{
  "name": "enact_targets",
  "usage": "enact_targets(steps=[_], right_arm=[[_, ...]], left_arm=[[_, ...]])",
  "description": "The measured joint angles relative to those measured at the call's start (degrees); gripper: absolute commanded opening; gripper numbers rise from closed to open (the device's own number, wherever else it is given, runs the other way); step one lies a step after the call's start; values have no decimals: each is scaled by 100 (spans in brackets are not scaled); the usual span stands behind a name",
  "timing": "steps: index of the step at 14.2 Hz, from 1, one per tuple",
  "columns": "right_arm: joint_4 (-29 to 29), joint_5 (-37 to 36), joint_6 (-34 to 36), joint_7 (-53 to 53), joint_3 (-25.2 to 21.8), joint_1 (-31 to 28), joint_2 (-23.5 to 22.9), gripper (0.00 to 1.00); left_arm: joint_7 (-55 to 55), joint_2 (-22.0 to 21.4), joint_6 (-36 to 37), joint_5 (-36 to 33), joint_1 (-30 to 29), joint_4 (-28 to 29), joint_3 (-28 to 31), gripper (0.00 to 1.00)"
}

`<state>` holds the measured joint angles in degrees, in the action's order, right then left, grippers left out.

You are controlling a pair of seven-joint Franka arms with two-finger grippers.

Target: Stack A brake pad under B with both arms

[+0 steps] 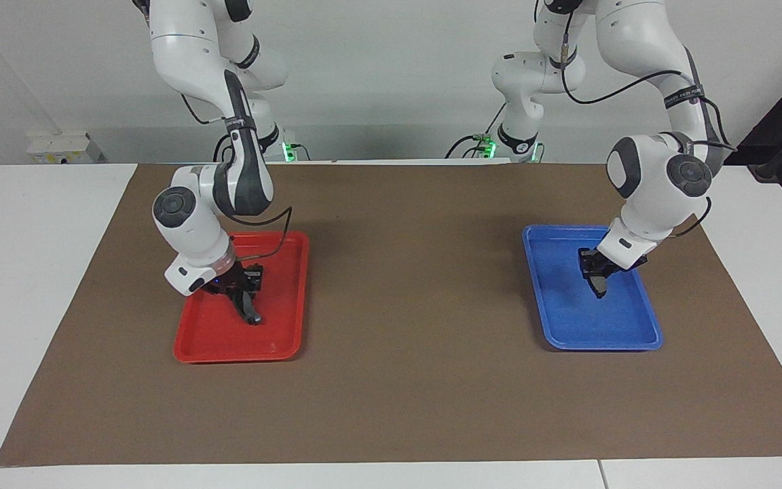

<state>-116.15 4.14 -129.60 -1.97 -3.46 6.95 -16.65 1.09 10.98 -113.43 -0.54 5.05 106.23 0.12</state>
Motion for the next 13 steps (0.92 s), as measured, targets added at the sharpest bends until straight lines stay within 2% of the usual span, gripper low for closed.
enact_targets(steps=[1, 3, 6, 9, 13], right_arm=[[0, 0, 1, -5, -2, 0, 0, 14], [2, 0, 6, -6, -3, 0, 0, 6], [64, 0, 143, -51, -11, -9, -1, 4], [439, 0, 707, -102, -16, -26, 4, 1], [1060, 0, 1515, -377, -16, -34, 41, 0]], left_arm=[[-352, 0, 241, 1, 12, -278, -196, 1], [-1235, 13, 549, -4, 113, -722, -633, 1], [-2533, 76, 610, -32, 331, -982, -1331, 1], [-3470, 158, 609, -92, 372, -1039, -2067, 1], [-4894, 397, 308, -858, 376, -1044, -3091, 1]])
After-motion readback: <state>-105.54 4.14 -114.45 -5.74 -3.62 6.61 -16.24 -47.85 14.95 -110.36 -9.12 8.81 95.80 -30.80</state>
